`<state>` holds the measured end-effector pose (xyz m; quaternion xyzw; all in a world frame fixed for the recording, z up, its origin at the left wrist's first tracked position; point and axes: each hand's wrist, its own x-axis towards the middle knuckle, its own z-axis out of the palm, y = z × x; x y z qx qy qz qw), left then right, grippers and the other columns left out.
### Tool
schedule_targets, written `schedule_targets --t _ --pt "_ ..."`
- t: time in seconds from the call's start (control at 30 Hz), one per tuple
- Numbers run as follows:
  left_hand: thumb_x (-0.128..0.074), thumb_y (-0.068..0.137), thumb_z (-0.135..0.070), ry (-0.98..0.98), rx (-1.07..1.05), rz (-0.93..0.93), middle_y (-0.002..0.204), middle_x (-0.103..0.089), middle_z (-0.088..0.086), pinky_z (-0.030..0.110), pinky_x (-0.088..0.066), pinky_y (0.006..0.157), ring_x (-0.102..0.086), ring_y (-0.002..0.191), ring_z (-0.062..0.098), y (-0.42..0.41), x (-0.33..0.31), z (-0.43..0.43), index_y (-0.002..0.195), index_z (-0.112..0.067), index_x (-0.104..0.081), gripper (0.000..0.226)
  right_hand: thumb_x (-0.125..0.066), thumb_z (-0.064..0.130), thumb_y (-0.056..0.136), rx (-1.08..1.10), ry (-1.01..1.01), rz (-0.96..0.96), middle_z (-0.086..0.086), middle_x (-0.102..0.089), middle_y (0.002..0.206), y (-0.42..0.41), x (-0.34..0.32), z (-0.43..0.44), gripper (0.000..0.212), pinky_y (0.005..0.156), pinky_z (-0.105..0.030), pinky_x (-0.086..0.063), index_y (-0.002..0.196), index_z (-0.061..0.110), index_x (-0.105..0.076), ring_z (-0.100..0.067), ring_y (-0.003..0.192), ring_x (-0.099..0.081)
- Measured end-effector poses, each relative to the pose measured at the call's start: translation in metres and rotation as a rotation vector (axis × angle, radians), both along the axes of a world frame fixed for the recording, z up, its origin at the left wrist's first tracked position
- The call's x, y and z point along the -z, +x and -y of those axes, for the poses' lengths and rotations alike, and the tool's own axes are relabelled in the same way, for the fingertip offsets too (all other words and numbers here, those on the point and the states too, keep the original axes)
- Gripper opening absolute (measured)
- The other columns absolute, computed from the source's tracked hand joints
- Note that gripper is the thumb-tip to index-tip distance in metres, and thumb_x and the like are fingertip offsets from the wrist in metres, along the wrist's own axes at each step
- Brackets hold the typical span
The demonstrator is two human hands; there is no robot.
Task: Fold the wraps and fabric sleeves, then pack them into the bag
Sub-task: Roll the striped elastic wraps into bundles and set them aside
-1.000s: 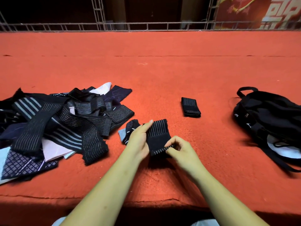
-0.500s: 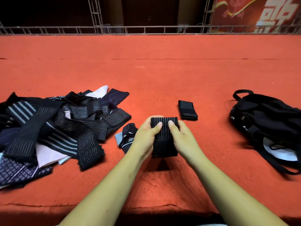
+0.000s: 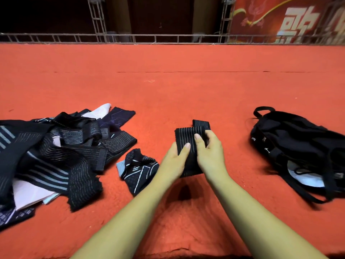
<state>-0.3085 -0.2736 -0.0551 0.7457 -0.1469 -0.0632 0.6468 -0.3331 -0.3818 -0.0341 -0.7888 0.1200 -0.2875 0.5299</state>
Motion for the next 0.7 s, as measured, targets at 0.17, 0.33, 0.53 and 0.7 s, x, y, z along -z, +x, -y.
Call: schedule_targets --t 0.17,0.33,0.53,0.7 --pt "-0.054 0.080 -0.054 -0.067 -0.053 0.049 0.106 -0.070 0.000 0.048 -0.052 0.094 -0.067 0.103 0.021 0.021 0.000 0.021 0.104 -0.026 -0.059 0.037 -0.052 0.021 0.099 -0.008 0.041 -0.045 -0.005 -0.068 0.090 0.013 0.011 0.024 0.008 0.076 -0.036 -0.049 0.096 0.015 -0.057 -0.023 0.085 -0.063" --pt "-0.057 0.097 -0.030 -0.050 -0.041 0.040 0.103 -0.067 -0.003 0.041 -0.052 0.092 -0.064 0.094 0.014 0.055 0.007 0.052 0.100 -0.029 -0.056 0.003 -0.049 0.014 0.099 -0.010 -0.007 -0.098 -0.008 -0.067 0.096 0.034 0.029 0.051 0.009 0.077 -0.038 -0.047 0.101 0.009 -0.056 -0.024 0.089 -0.063" --pt "-0.054 0.098 -0.014 0.065 -0.084 -0.051 0.088 -0.060 -0.004 0.017 -0.045 0.064 -0.058 0.079 0.011 0.110 0.021 0.089 0.107 -0.014 -0.049 0.010 -0.054 0.013 0.097 0.048 -0.048 -0.117 -0.009 -0.068 0.098 0.083 0.042 0.089 0.010 0.077 -0.038 -0.049 0.103 0.014 -0.045 -0.027 0.091 -0.066" --pt "-0.056 0.094 -0.010 0.117 -0.089 -0.032 0.082 -0.060 -0.001 0.030 -0.048 0.066 -0.060 0.074 0.020 0.161 0.028 0.117 0.106 -0.013 -0.043 0.019 -0.057 0.016 0.096 0.137 -0.085 -0.134 -0.010 -0.066 0.099 0.142 0.050 0.121 0.012 0.077 -0.037 -0.046 0.104 0.011 -0.049 -0.030 0.095 -0.064"
